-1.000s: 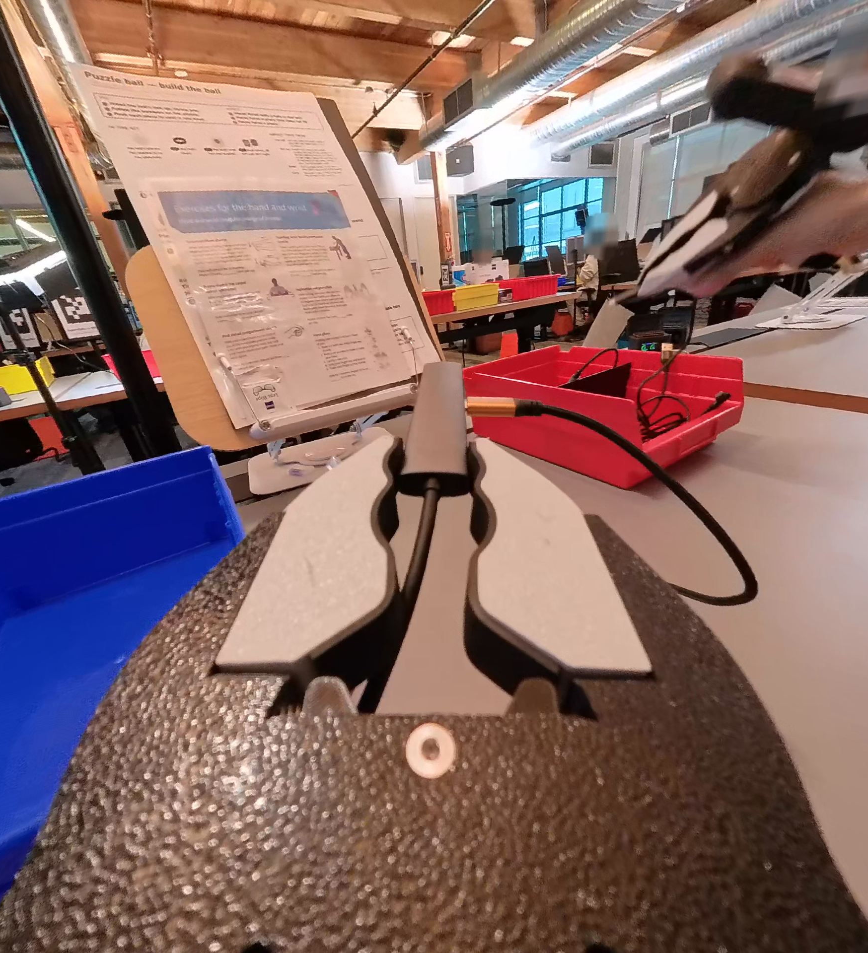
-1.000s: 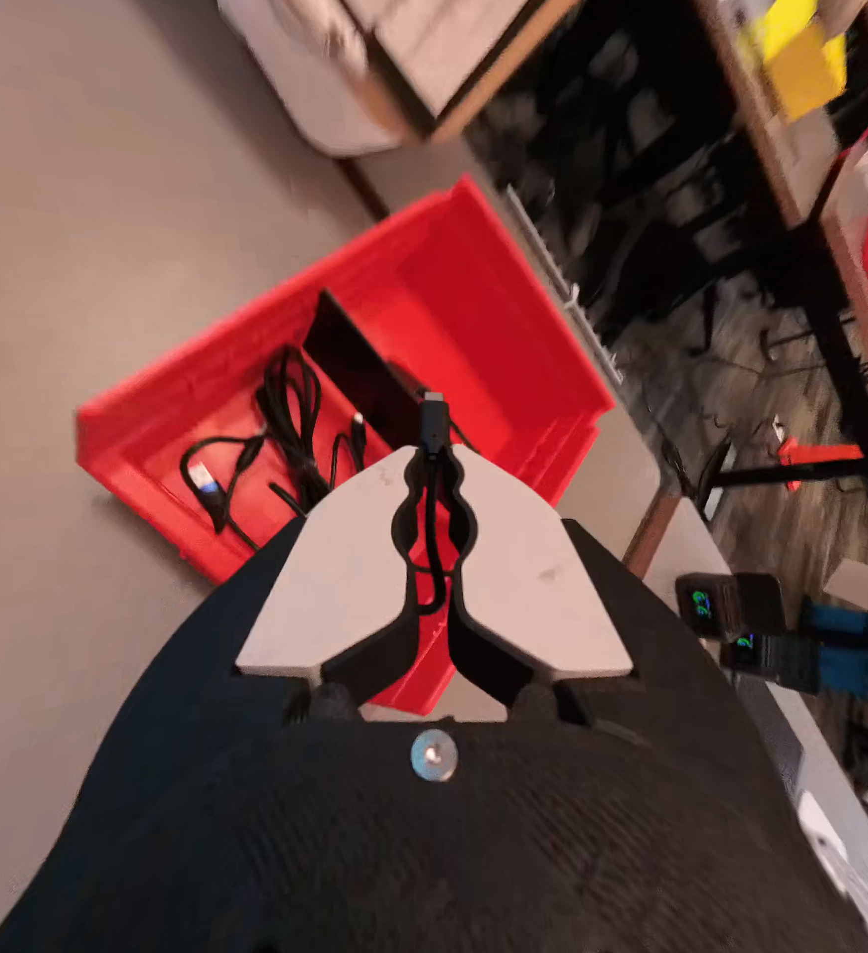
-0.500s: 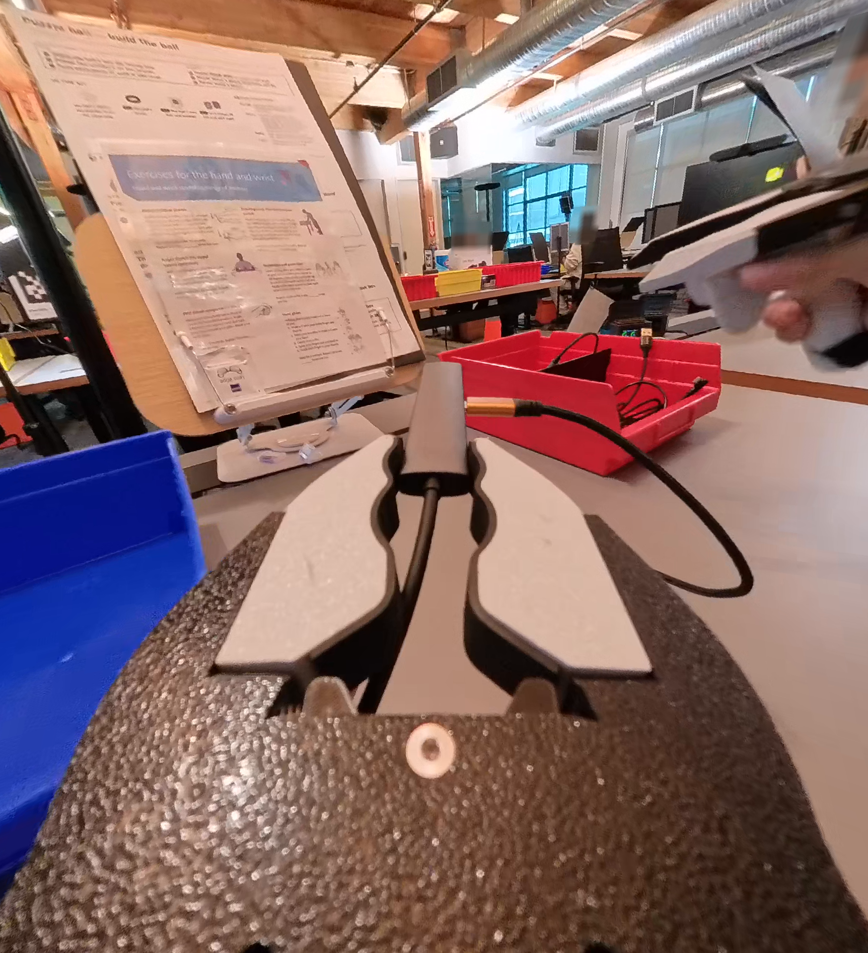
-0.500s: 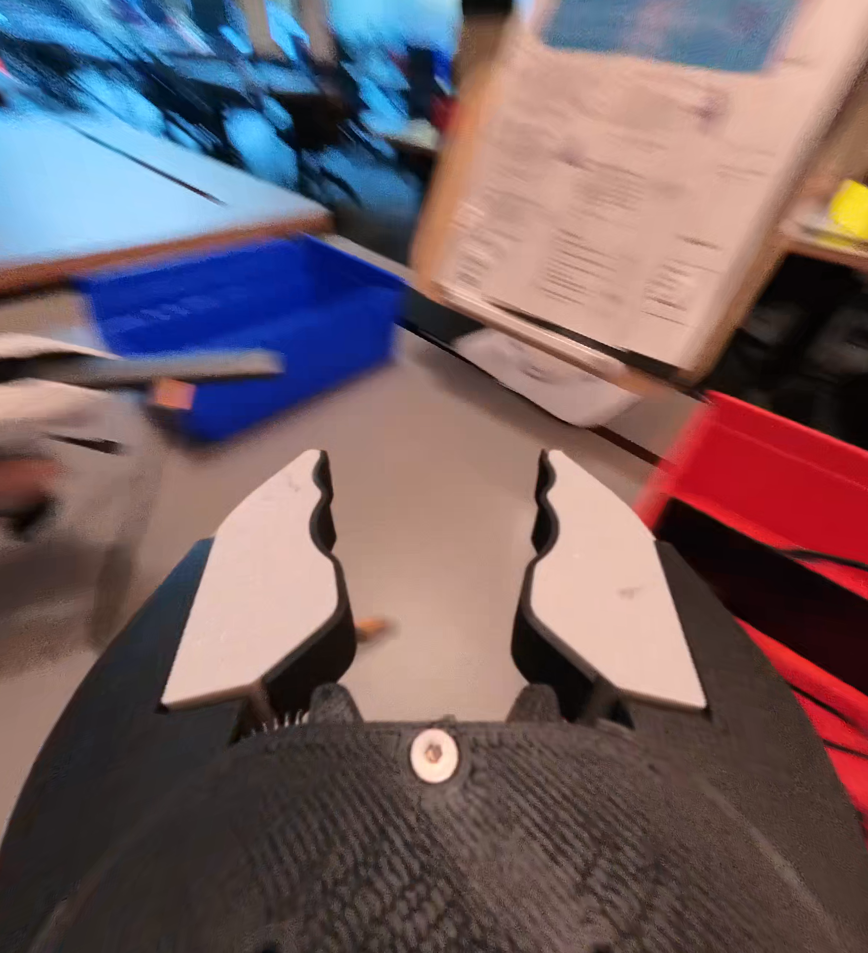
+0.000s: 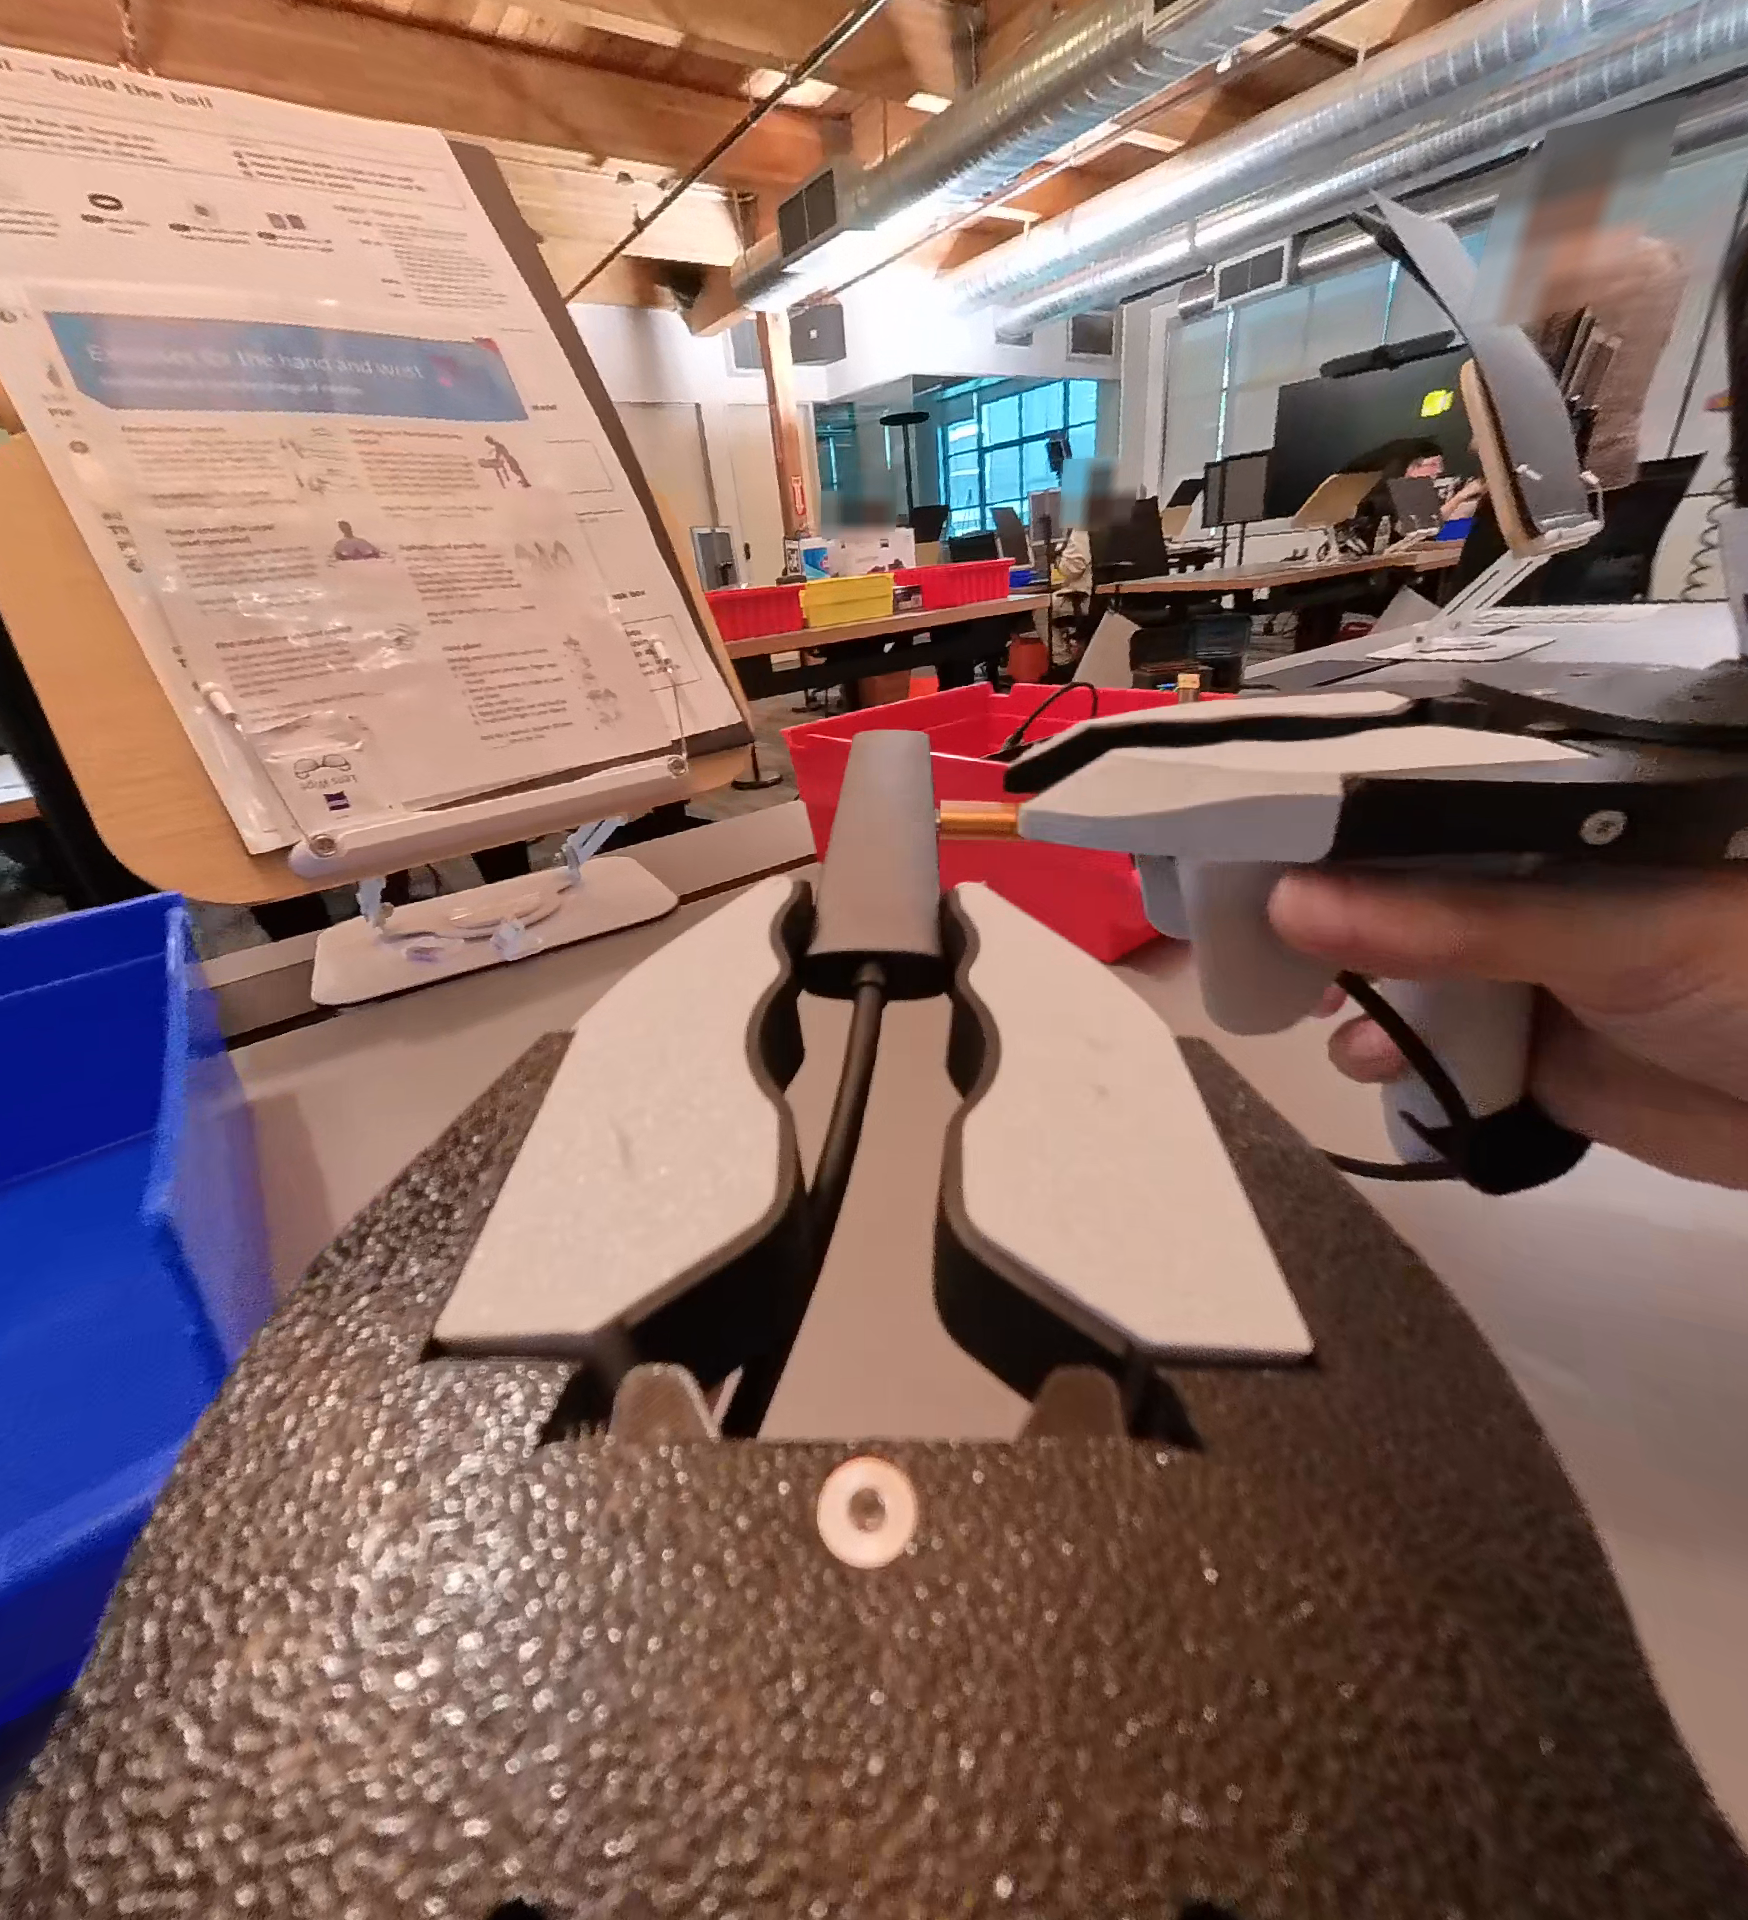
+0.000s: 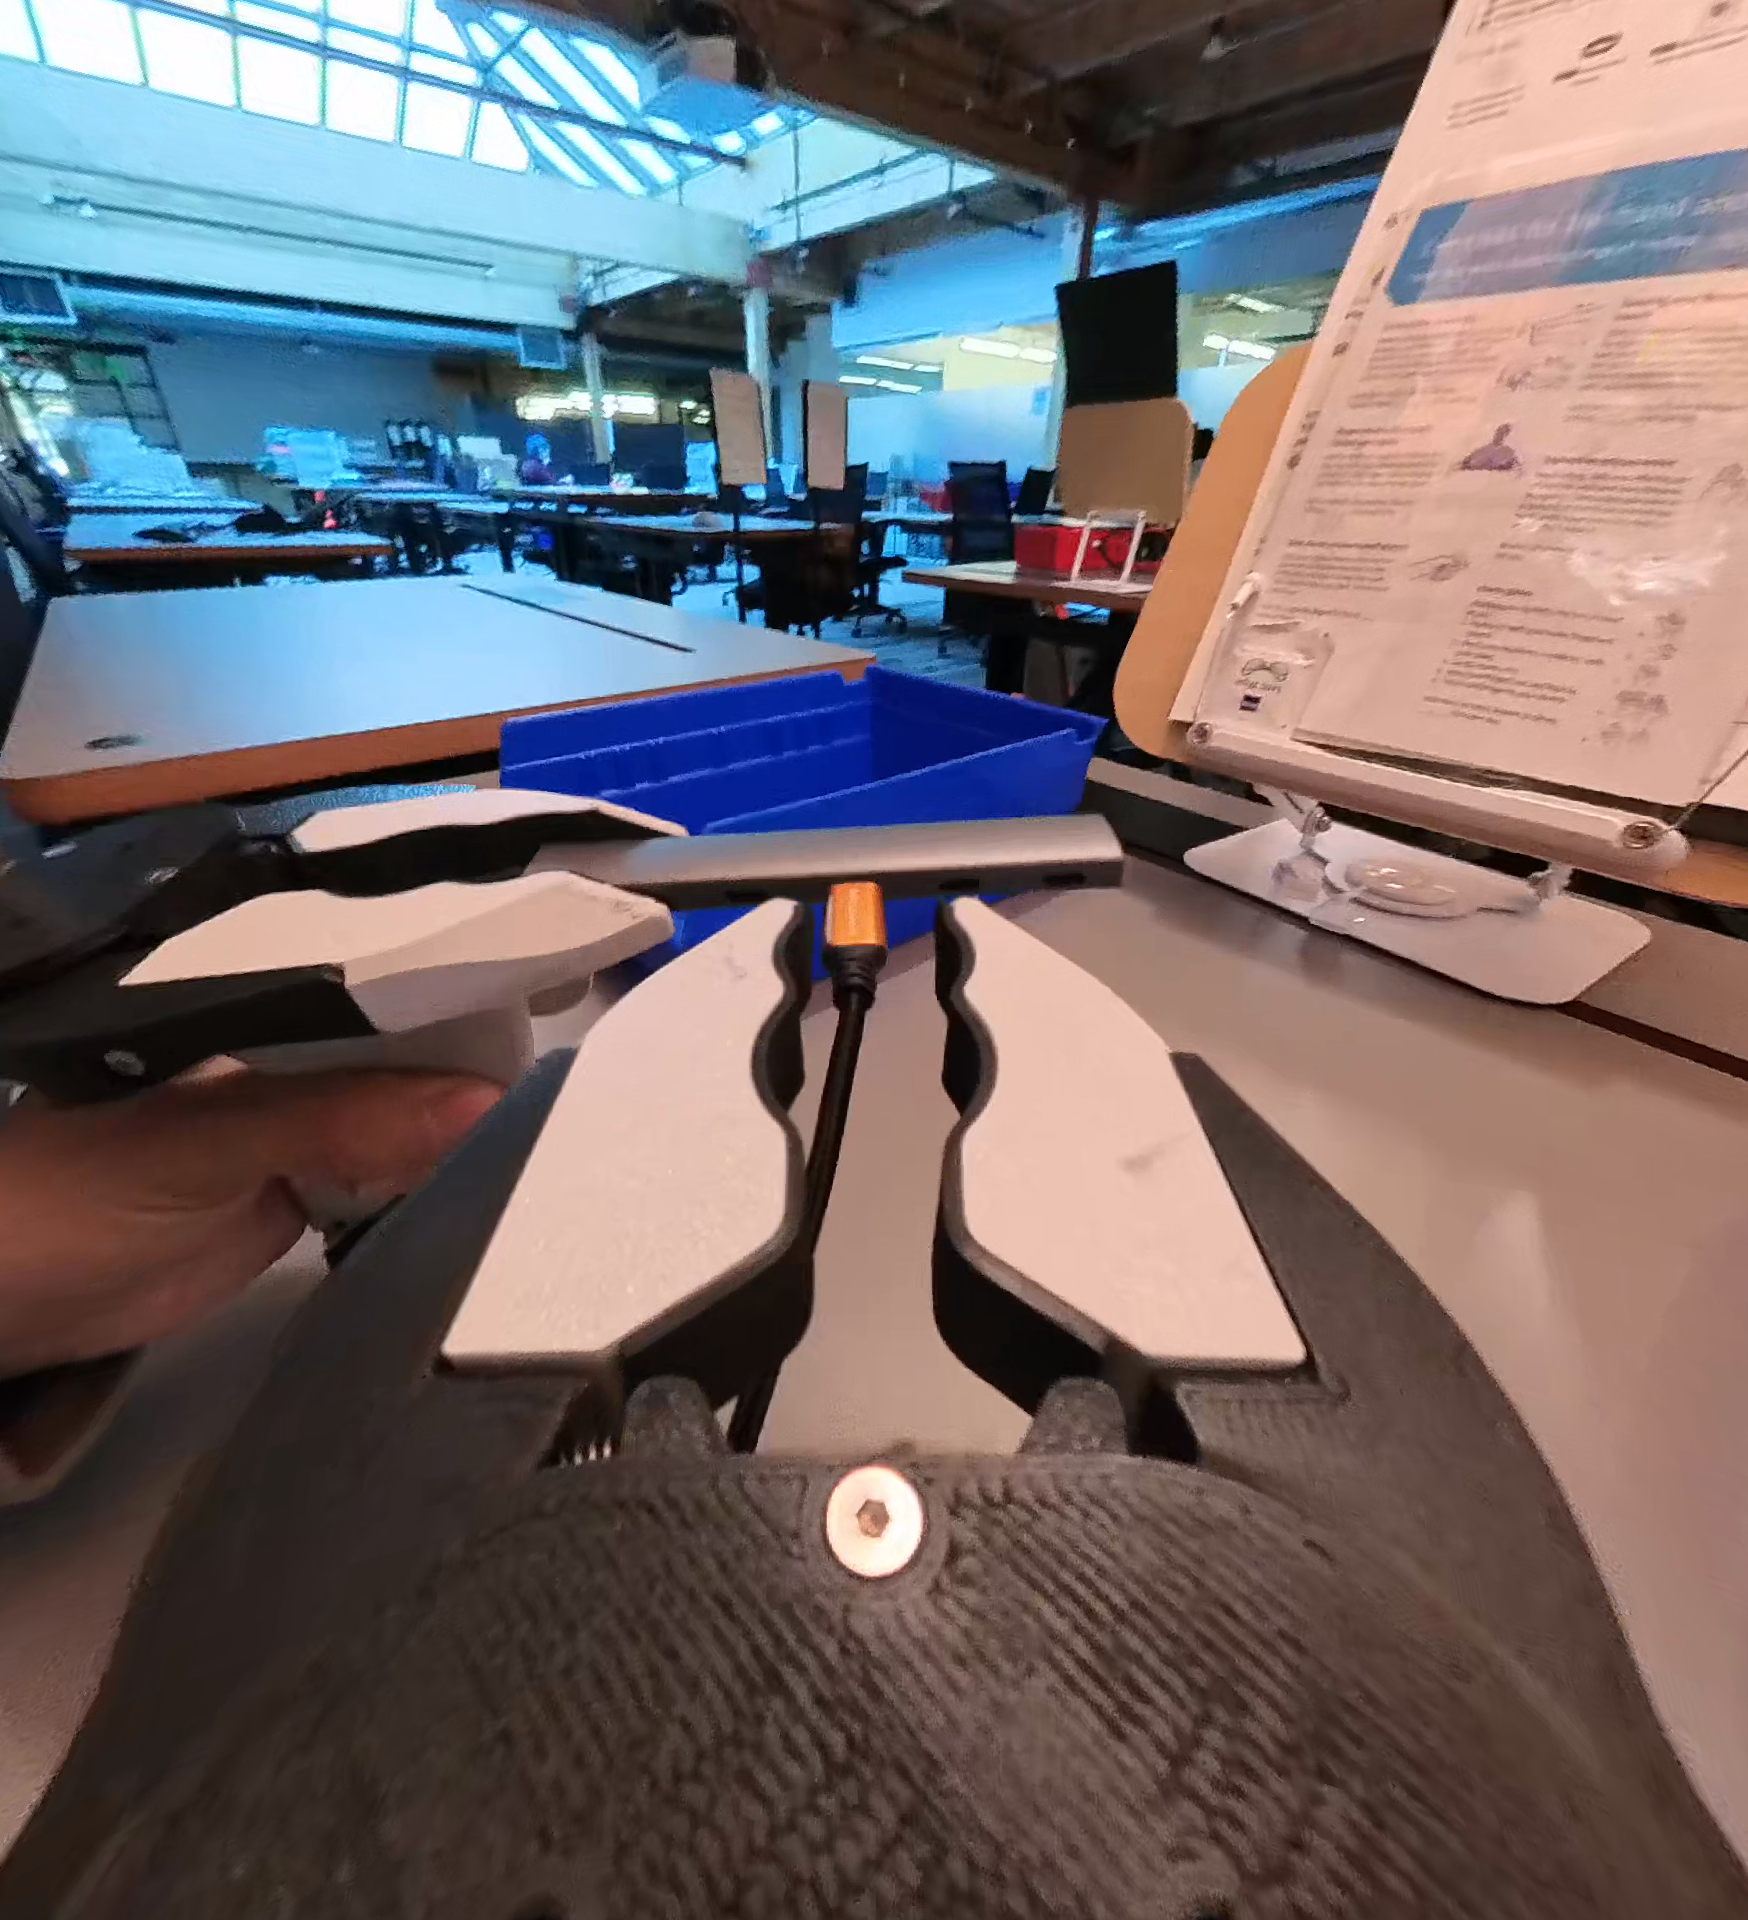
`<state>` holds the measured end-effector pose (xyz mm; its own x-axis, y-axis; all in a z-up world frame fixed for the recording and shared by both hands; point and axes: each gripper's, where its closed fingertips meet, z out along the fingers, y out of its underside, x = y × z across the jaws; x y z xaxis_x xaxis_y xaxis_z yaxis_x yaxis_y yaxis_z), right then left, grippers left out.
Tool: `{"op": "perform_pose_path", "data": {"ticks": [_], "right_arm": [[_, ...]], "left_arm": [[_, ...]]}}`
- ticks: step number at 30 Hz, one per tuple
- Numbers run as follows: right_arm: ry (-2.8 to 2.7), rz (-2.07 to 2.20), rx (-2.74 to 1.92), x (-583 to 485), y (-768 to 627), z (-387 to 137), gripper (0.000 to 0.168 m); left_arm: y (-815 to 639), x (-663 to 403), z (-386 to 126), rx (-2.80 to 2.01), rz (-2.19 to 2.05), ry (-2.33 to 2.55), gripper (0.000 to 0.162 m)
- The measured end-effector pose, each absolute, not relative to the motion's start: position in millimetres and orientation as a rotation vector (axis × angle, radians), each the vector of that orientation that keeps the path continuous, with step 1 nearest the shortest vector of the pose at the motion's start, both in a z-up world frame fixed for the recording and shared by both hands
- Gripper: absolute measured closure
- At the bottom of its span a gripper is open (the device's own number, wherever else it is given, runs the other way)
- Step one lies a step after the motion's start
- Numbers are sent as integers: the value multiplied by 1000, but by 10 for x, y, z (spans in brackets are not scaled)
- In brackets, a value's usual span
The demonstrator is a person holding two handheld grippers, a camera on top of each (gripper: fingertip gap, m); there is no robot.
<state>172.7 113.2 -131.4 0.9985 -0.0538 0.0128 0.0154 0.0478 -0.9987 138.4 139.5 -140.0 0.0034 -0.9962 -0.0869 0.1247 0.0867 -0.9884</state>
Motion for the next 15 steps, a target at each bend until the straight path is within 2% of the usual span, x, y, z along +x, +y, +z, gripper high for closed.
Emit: {"op": "perform_pose_path", "data": {"ticks": [15], "right_arm": [[78,-87,-1489,1715,1166,-1349,155]], "left_arm": [[1282,1399,-1391,-1041,-1234,1158,139]]}}
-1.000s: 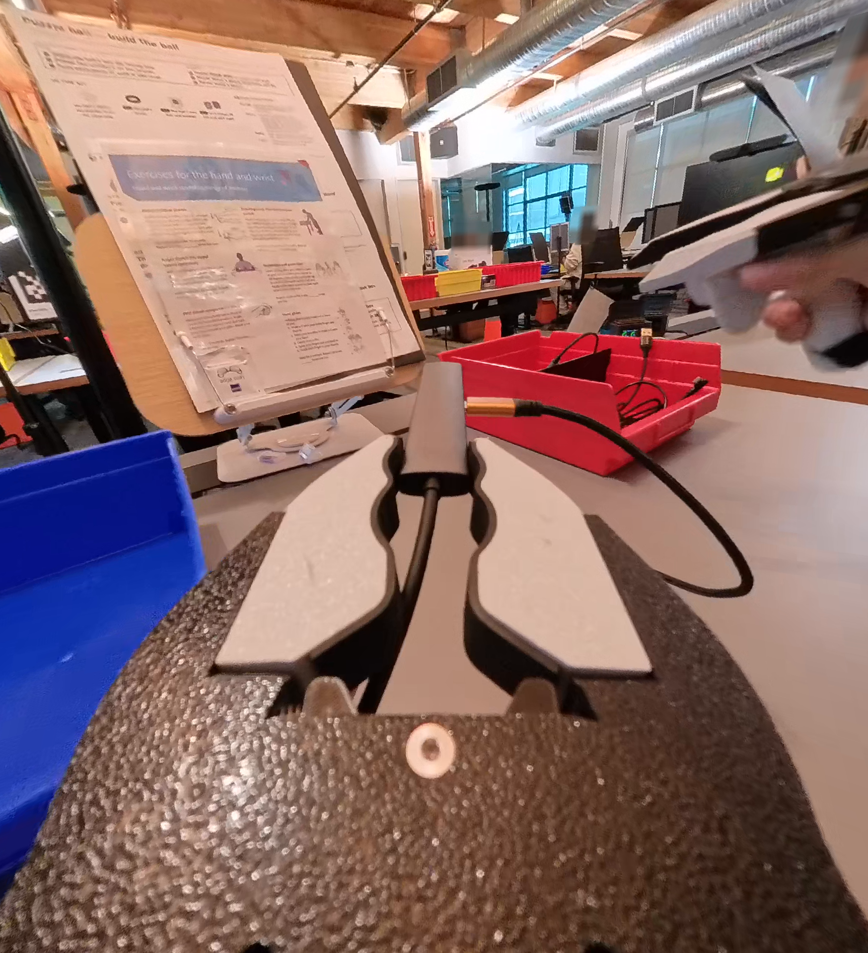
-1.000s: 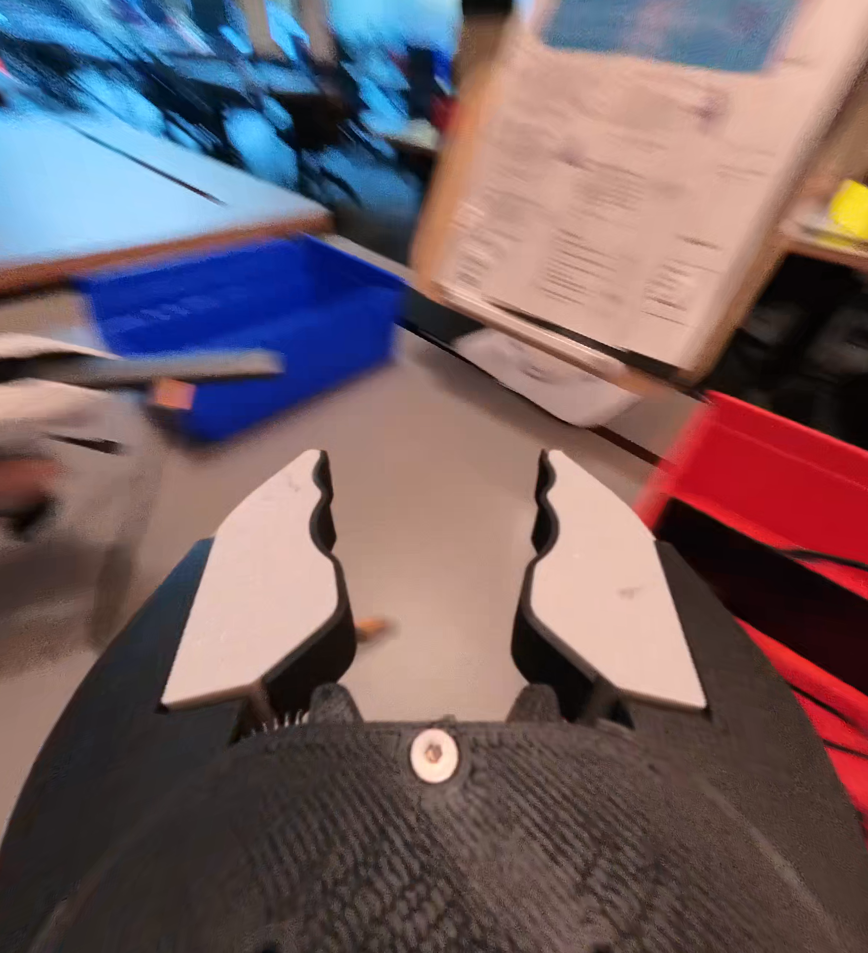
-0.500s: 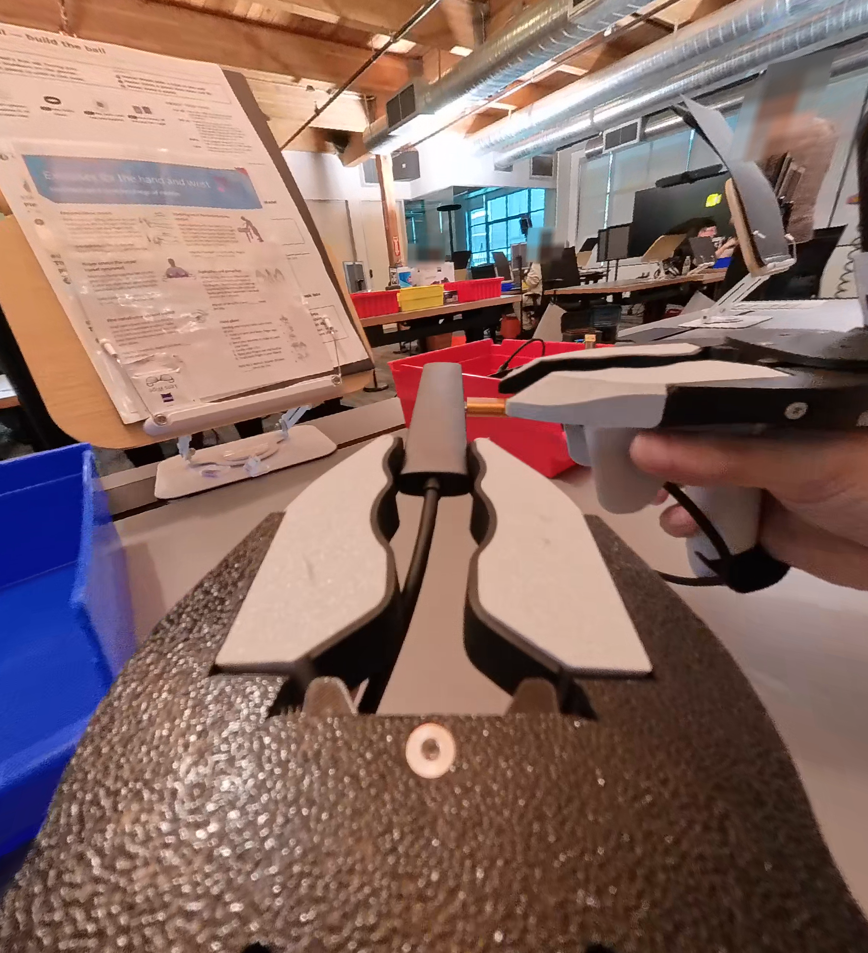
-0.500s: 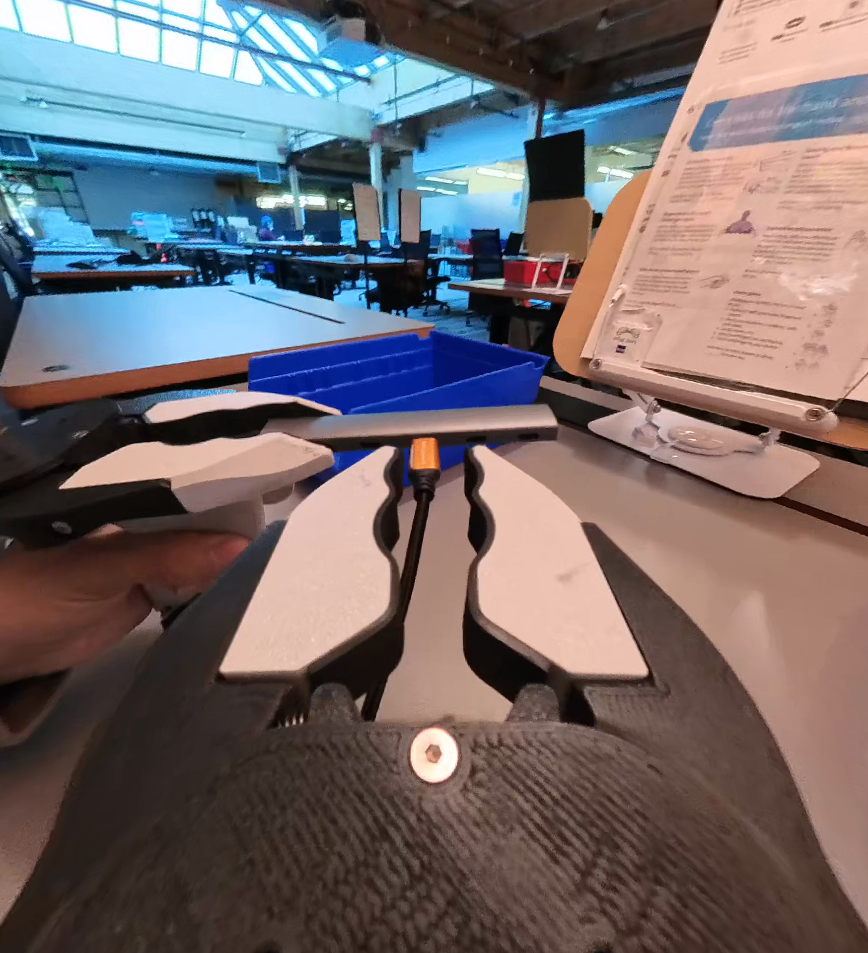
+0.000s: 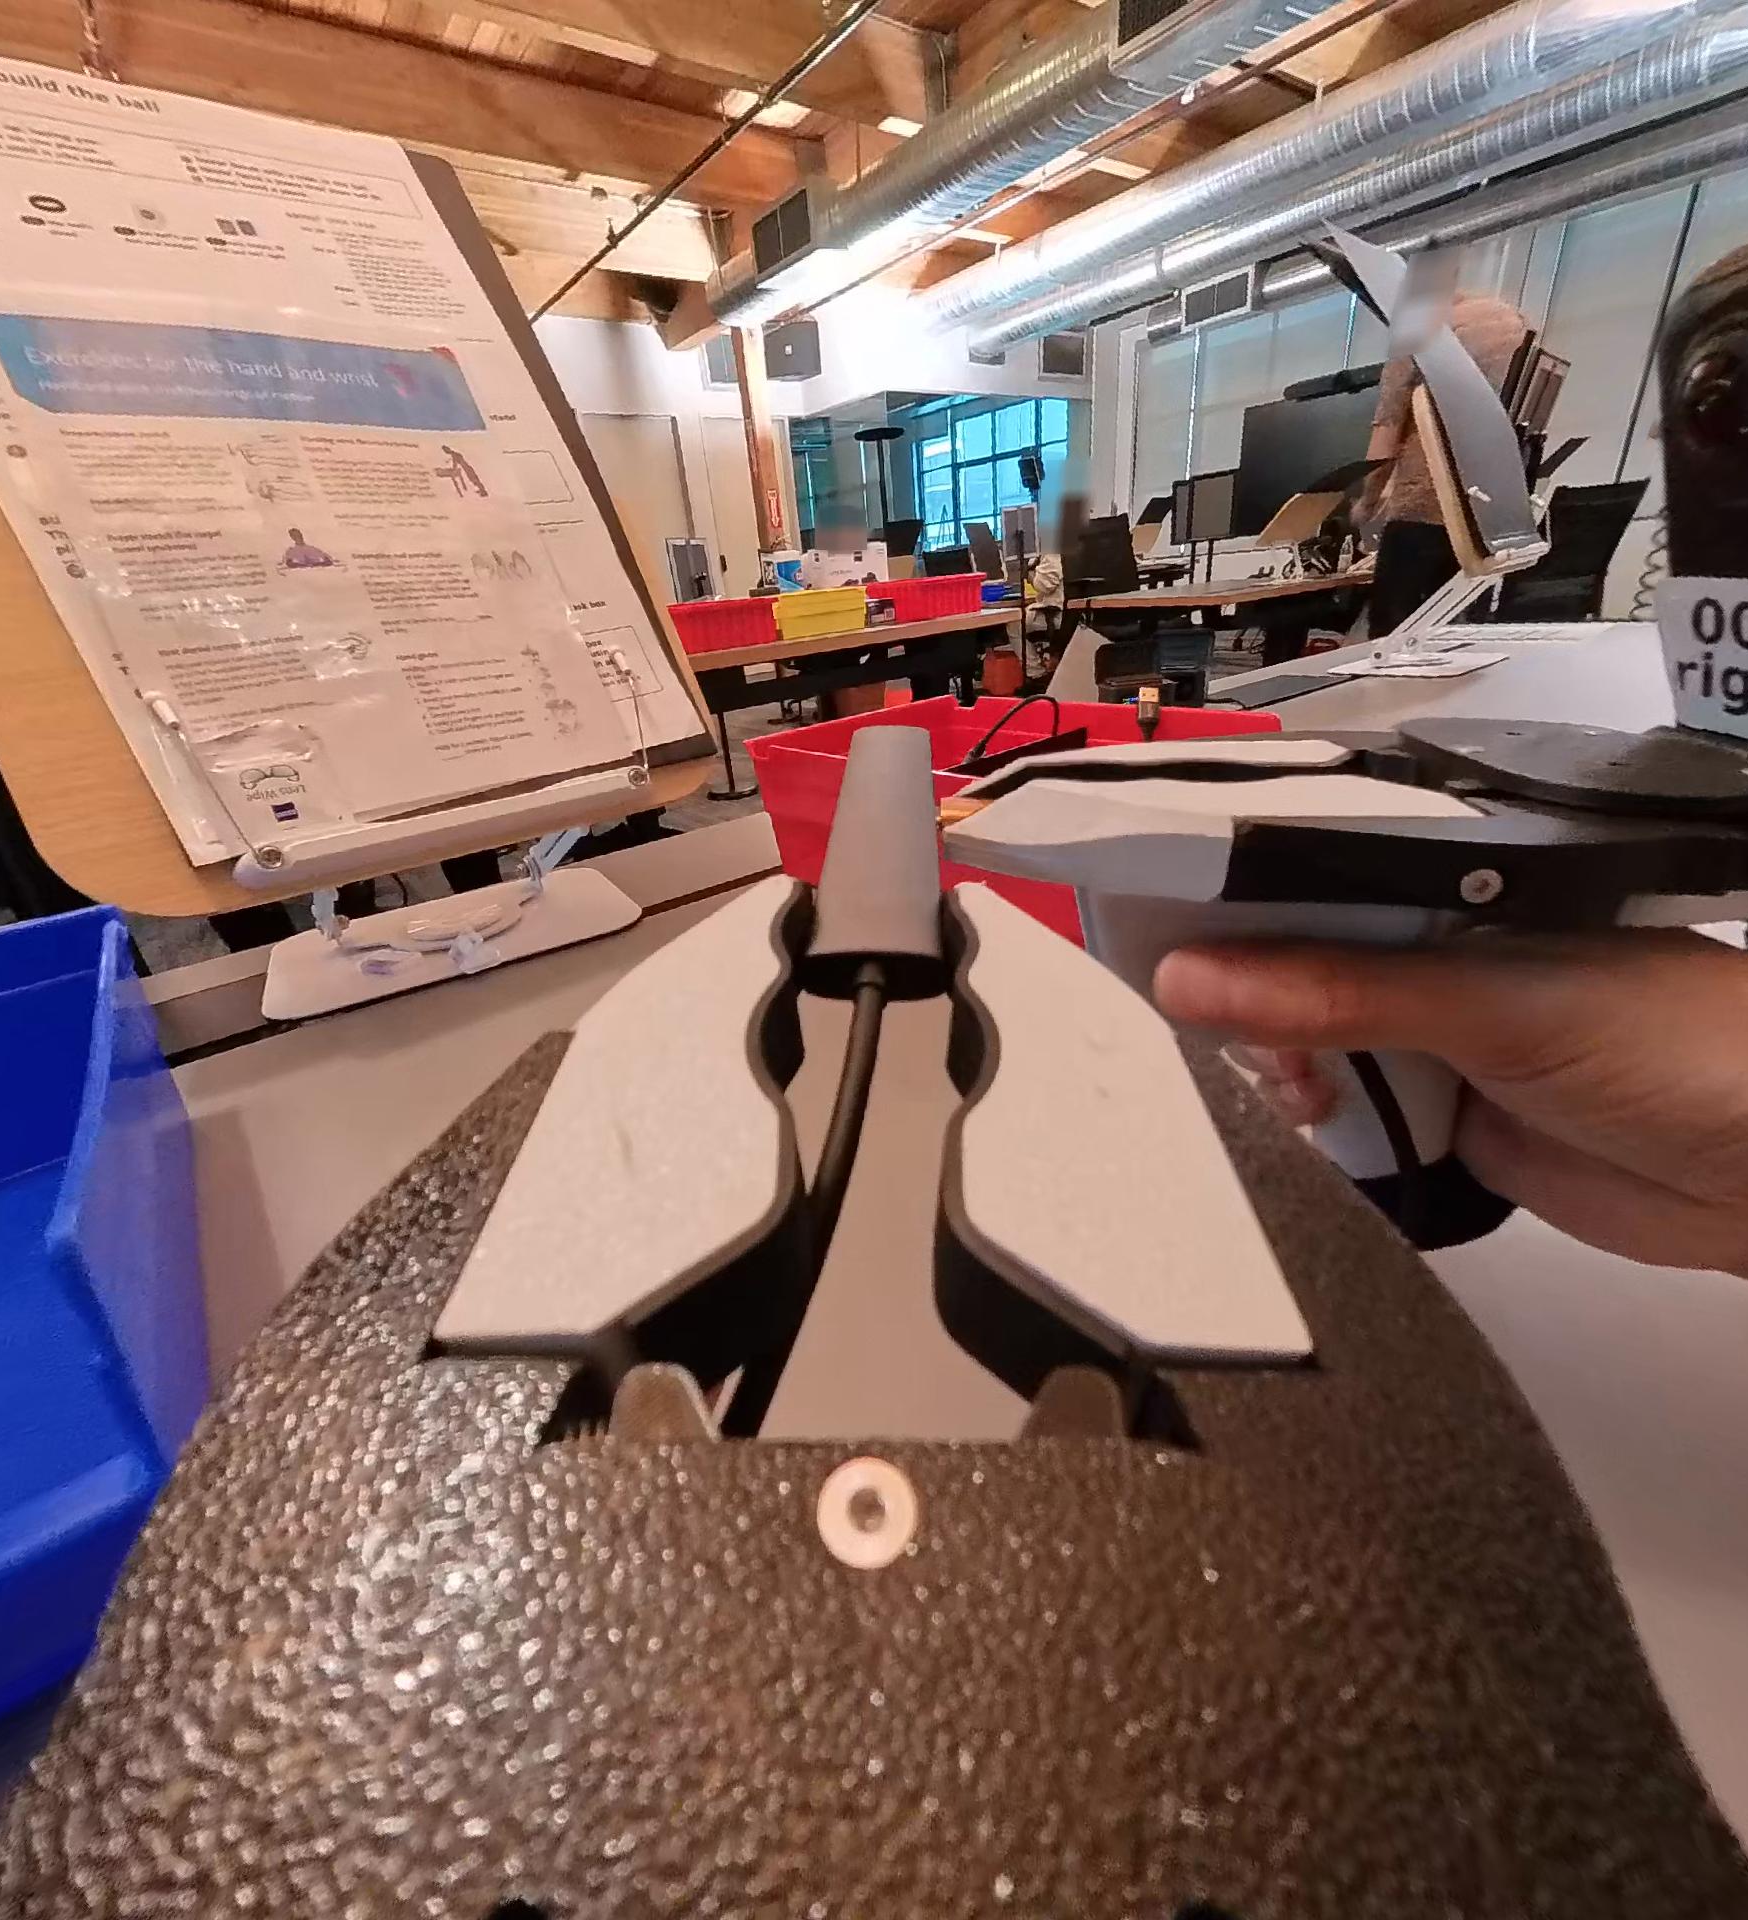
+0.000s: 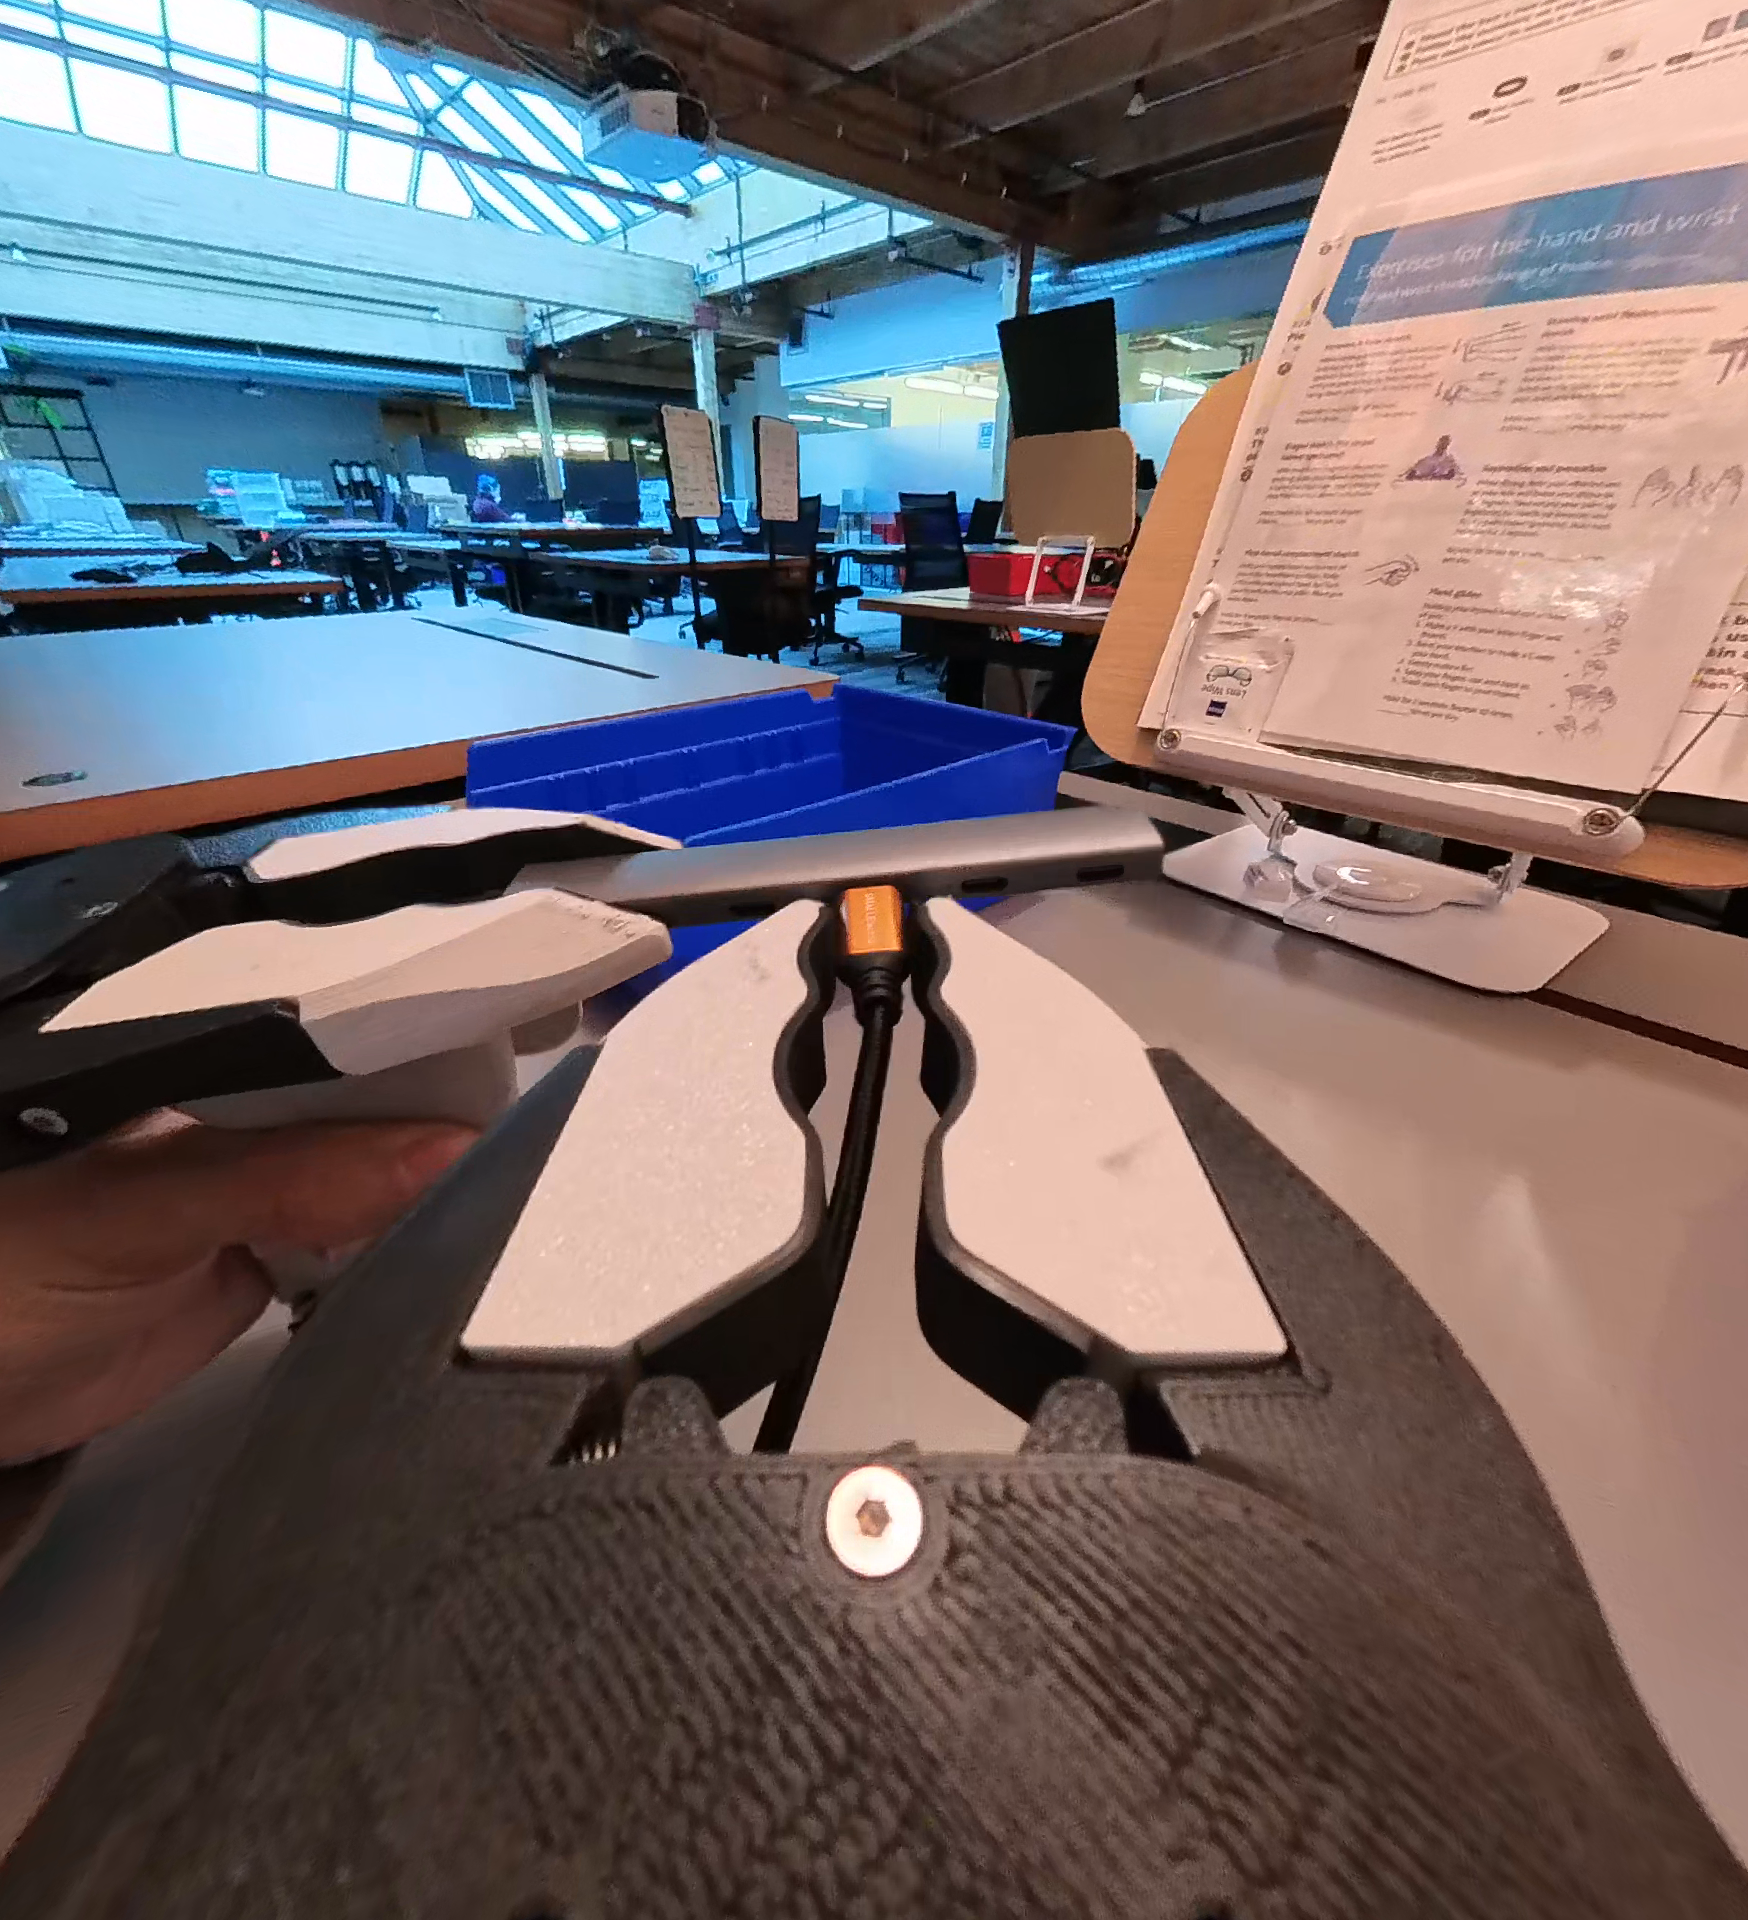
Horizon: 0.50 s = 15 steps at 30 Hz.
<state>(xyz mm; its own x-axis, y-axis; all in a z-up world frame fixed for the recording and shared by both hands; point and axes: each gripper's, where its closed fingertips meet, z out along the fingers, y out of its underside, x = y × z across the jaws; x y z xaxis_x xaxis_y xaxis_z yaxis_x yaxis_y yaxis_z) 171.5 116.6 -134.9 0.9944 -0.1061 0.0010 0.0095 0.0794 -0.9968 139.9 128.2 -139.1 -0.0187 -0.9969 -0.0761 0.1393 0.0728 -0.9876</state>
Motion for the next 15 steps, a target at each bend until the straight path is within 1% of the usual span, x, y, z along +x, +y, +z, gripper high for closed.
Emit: {"op": "perform_pose_path", "data": {"ticks": [5,11,15], "right_arm": [[71,-163,-1461,1718,1180,-1328,155],[94,-160,-1455,1730,1164,-1339,155],[100,-147,-1547,1729,1184,-1470,155]], "left_arm": [[1294,1405,-1409,-1079,-1284,1135,138],[1281,1426,-1444,-1161,-1362,1098,138],[1311,1426,-1501,-1194,-1319,1108,137]]}}
